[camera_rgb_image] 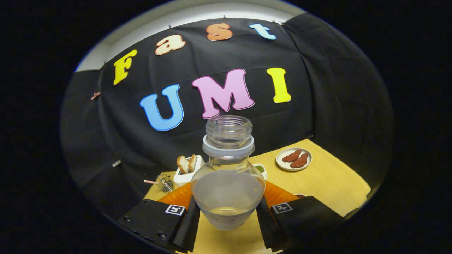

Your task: Take the bottle from table, then pour the juice into the cup, finally place the bottle on the coaster

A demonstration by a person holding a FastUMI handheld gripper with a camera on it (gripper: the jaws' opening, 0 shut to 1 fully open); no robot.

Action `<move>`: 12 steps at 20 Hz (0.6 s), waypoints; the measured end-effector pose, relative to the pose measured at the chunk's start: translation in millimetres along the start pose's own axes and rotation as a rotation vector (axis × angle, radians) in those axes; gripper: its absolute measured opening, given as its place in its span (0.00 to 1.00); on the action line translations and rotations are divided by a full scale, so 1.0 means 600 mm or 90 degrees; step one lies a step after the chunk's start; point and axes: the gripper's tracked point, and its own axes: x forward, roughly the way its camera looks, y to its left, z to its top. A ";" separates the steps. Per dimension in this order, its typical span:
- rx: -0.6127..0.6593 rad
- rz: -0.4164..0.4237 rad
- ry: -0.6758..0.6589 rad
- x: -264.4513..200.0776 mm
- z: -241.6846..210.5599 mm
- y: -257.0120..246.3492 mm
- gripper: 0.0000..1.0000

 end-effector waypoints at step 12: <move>-0.156 -0.020 -0.102 0.172 -0.076 0.017 0.74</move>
